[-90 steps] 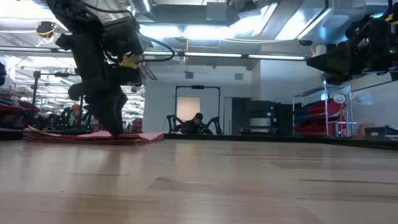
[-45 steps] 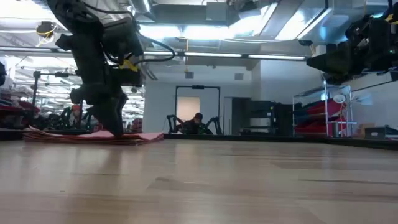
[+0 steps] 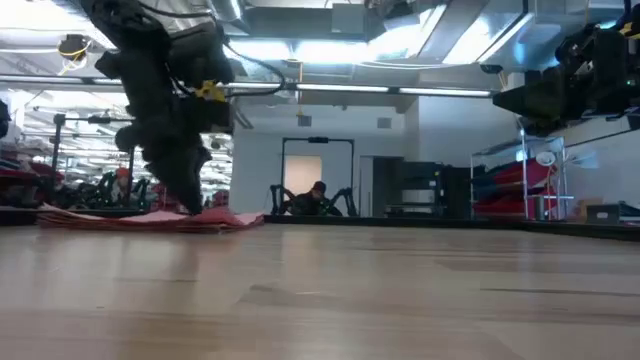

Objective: Organize paper
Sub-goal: Move the pink paper to the top right of the table

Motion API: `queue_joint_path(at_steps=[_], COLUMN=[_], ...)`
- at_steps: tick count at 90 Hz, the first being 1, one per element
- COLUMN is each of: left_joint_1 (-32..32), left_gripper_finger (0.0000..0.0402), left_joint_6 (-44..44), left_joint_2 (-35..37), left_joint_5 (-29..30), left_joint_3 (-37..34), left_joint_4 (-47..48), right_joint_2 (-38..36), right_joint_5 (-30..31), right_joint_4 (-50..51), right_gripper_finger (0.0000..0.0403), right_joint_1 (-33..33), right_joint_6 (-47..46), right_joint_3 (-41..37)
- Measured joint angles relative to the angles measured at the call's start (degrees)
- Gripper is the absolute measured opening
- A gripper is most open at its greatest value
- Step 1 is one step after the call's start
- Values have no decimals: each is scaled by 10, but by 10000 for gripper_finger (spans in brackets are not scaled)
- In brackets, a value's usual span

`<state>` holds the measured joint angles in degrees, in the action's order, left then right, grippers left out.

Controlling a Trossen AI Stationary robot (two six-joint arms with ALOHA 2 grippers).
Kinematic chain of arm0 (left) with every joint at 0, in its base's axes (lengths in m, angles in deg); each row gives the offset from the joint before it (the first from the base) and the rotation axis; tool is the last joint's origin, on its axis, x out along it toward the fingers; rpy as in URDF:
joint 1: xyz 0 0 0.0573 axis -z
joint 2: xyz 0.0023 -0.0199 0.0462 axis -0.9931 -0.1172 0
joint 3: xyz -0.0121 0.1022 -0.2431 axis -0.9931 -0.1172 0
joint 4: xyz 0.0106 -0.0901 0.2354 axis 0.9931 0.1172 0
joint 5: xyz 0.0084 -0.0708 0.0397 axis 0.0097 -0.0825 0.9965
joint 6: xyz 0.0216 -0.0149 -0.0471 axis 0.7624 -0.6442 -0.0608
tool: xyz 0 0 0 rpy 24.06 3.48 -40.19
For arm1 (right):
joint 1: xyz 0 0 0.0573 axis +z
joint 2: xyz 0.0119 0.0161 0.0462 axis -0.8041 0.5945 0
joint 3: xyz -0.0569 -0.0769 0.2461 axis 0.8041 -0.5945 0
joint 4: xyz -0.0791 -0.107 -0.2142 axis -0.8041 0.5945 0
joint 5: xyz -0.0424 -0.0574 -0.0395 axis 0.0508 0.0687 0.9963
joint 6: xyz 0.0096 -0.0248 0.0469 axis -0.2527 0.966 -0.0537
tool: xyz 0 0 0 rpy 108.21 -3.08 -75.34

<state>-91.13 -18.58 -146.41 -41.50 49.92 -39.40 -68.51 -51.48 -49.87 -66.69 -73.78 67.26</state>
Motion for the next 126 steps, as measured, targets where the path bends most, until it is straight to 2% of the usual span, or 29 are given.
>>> queue_joint_path(at_steps=[19,50,78,126], left_joint_1=[0,0,24,57], left_gripper_finger=[0,0,0,0], left_joint_6=[41,54,84,86], left_joint_2=[0,-16,-118,-305], left_joint_5=[-15,-35,-64,-125], left_joint_3=[44,89,159,365], left_joint_4=[-2,-1,-4,-1], right_joint_2=[0,0,0,0], right_joint_5=[0,0,0,-3], right_joint_4=[0,0,0,-17], right_gripper_finger=[0,0,0,0], right_joint_1=[0,0,0,0], right_joint_6=[0,0,0,-14], right_joint_3=[0,0,0,0])
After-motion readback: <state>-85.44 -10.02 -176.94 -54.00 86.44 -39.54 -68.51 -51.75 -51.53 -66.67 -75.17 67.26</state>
